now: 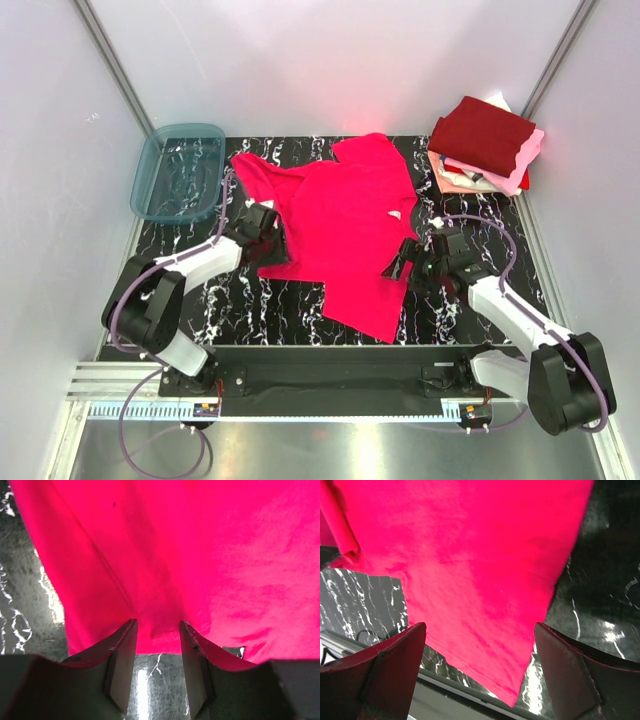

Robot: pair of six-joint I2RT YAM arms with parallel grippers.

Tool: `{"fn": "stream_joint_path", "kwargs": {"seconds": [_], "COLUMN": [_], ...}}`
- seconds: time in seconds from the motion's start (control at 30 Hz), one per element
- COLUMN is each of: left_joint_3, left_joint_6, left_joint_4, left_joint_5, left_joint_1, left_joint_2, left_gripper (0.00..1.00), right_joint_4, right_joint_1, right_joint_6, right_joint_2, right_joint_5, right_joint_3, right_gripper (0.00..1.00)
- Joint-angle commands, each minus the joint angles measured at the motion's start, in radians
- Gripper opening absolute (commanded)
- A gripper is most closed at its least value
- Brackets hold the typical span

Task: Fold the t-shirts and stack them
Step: Flatten the tshirt out

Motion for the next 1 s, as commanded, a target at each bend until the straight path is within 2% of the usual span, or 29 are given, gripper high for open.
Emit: {"fn": "stream_joint_path", "kwargs": {"seconds": [0.0,0.67,0.77,0.9,0.97], "left_joint_3": [-0.016,-0.009,-0.013,-0.004,0.004], "left_joint_6": [-0.02,-0.03,-0.034,-0.035,-0.034], "left_joint_4": [0.086,0.091,0.1,0.091,0.077], "left_joint_5": [-0.02,-0.046,-0.05,-0.05,-0.052], "left_joint_1": [-0.013,-0.044,-0.046,-0.047,-0.047], "left_joint_2": [0.01,0.087,0.092,0.09,0.079], "left_gripper": [0.46,0.51,0.42,0.24,0.2], "right_joint_4": [0.096,0.116,0.117,0.116,0.116], "right_joint_1": [0.009,0.009,0.009,0.009,0.007], "right_joint_6": [0.015,0.01,0.009,0.007,0.007], "right_joint_2": [0.023,0.116,0.124,0.135,0.136], "right_joint_5": [-0.024,-0.052,-0.054,-0.058,-0.057], "right_joint_3": [0.01,0.029,0.03,0.033,0.035], "right_gripper": [0.95,0.94,0.94,0.93,0.93]}}
